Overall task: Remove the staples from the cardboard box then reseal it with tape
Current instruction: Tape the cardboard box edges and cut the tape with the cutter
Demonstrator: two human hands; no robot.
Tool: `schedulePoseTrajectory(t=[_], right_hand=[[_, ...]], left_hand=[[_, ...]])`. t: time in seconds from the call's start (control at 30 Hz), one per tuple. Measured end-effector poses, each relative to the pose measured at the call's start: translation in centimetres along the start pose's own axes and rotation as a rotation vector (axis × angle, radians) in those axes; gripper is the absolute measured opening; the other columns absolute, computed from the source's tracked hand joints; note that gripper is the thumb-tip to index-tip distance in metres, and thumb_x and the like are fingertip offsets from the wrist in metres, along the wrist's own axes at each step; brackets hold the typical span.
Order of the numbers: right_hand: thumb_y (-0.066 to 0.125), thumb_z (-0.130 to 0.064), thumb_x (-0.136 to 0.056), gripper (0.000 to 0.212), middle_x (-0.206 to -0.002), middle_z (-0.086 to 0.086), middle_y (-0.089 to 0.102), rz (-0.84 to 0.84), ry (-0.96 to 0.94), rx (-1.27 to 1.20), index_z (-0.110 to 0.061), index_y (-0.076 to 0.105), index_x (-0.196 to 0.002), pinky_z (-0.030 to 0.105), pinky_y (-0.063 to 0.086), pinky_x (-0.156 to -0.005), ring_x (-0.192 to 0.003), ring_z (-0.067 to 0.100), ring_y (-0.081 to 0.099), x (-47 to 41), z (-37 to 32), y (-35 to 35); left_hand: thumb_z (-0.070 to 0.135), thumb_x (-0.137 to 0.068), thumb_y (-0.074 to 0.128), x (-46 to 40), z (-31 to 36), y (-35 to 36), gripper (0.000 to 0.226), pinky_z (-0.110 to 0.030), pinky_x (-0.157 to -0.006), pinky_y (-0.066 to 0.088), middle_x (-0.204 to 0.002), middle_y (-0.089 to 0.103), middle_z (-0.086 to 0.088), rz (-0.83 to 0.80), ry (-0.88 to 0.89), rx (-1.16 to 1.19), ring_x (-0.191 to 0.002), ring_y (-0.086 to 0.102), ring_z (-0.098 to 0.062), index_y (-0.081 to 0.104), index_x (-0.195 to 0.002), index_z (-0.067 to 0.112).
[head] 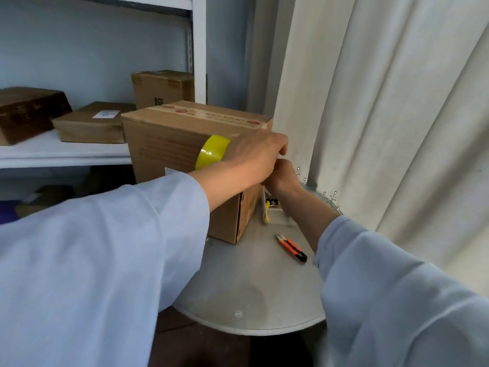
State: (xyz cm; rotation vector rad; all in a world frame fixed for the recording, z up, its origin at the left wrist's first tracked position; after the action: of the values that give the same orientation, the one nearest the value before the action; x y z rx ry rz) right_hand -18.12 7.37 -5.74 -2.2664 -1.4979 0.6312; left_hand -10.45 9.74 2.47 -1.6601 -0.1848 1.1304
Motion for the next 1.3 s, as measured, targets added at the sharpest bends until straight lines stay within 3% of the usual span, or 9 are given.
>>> schedulePoseTrajectory(t=[0.13, 0.23, 0.37, 0.5, 0.73, 0.9, 0.97, 1.17, 1.3], right_hand=[[0.05, -0.01, -0.088, 0.028, -0.067, 0.008, 0.047, -0.079, 0.179, 0.202, -0.012, 0.046, -0.06, 0.026, 0.03, -0.051, -0.068, 0.023, 0.044, 0.2, 7.0, -0.2], [0.051, -0.017, -0.09, 0.009, -0.085, 0.01, 0.051, -0.215, 0.284, 0.502, -0.008, 0.053, -0.086, 0.028, 0.04, -0.071, -0.095, 0.029, 0.058, 1.3, 12.8, 0.9], [0.056, -0.031, -0.093, 0.04, -0.127, 0.014, 0.054, -0.258, 0.348, 0.575, -0.009, 0.053, -0.126, 0.034, 0.043, -0.094, -0.12, 0.032, 0.052, 3.2, 17.0, 1.5], [0.055, -0.034, -0.092, 0.031, -0.124, 0.013, 0.055, -0.212, 0.315, 0.721, -0.013, 0.057, -0.114, 0.036, 0.045, -0.092, -0.115, 0.032, 0.05, 4.2, 19.2, 2.0], [0.062, -0.034, -0.085, 0.023, -0.089, 0.008, 0.06, -0.211, 0.336, 0.614, -0.013, 0.053, -0.084, 0.029, 0.044, -0.069, -0.09, 0.026, 0.062, 3.4, 17.3, 2.1], [0.064, -0.021, -0.087, 0.014, -0.077, 0.01, 0.066, -0.173, 0.26, 0.174, -0.008, 0.067, -0.086, 0.033, 0.056, -0.069, -0.072, 0.023, 0.064, 1.9, 11.7, 0.7], [0.063, -0.019, -0.088, 0.014, -0.078, 0.009, 0.063, -0.176, 0.237, -0.008, -0.005, 0.068, -0.087, 0.025, 0.052, -0.055, -0.066, 0.017, 0.058, 1.9, 9.4, 0.0], [0.051, -0.025, -0.095, 0.022, -0.078, 0.008, 0.049, -0.411, 0.226, -0.319, -0.008, 0.066, -0.092, 0.018, 0.028, -0.046, -0.055, 0.009, 0.038, 2.9, 3.2, -1.6], [0.047, -0.037, -0.098, 0.034, -0.069, 0.0, 0.047, -0.488, 0.199, -0.315, -0.008, 0.063, -0.103, 0.017, 0.025, -0.044, -0.053, 0.007, 0.033, 2.8, 0.8, -2.2]], left_hand=[[0.007, -0.09, 0.046, 1.9, 0.8, 4.4, 0.026, -0.036, -0.077, 0.042, -0.108, 0.061, -0.005, -0.249, -0.028, 0.02, -0.102, 0.057, -0.028, 0.055, -0.109, 0.022], [0.008, -0.091, 0.048, 3.0, 1.5, 7.2, 0.026, -0.032, -0.078, 0.046, -0.116, 0.059, -0.006, -0.414, -0.007, 0.098, -0.104, 0.056, -0.027, 0.056, -0.113, 0.019], [0.013, -0.093, 0.051, 3.6, 0.9, 8.3, 0.025, -0.034, -0.087, 0.049, -0.12, 0.059, -0.002, -0.488, -0.068, 0.173, -0.108, 0.056, -0.024, 0.058, -0.115, 0.021], [0.015, -0.094, 0.05, 4.1, 0.8, 8.5, 0.024, -0.033, -0.087, 0.049, -0.118, 0.06, -0.001, -0.508, -0.088, 0.202, -0.107, 0.057, -0.021, 0.059, -0.116, 0.021], [0.015, -0.093, 0.051, 1.2, 2.3, 0.4, 0.022, -0.03, -0.079, 0.051, -0.092, 0.066, 0.013, -0.174, 0.021, 0.432, -0.088, 0.061, -0.006, 0.067, -0.099, 0.03], [0.016, -0.09, 0.057, -0.6, -4.7, -5.9, 0.013, -0.033, -0.078, 0.05, -0.08, 0.057, 0.014, 0.138, -0.187, 0.446, -0.084, 0.059, -0.014, 0.06, -0.092, 0.028], [0.03, -0.091, 0.058, 0.1, -7.7, -5.5, 0.012, -0.031, -0.079, 0.045, -0.096, 0.056, 0.006, 0.12, -0.368, 0.404, -0.096, 0.056, -0.017, 0.053, -0.1, 0.023], [0.074, -0.066, 0.062, 4.9, -11.1, 1.1, 0.098, -0.045, -0.105, 0.037, -0.143, 0.044, -0.005, -0.339, -0.811, 0.92, -0.129, 0.042, -0.027, 0.036, -0.141, 0.016], [0.04, -0.084, 0.067, 5.3, -10.9, 2.3, 0.059, -0.041, -0.087, 0.051, -0.119, 0.059, -0.011, -0.364, -0.863, 1.077, -0.105, 0.06, -0.027, 0.045, -0.132, 0.014]])
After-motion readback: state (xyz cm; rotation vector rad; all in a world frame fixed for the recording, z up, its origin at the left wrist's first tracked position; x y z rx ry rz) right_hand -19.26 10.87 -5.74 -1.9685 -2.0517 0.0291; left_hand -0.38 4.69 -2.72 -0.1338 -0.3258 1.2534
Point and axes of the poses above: each hand's wrist, its own x-axis away from the middle knuckle, its own y-axis out of the palm, z = x × y, the point moved 8 cm from there along -x, towards the middle knuckle
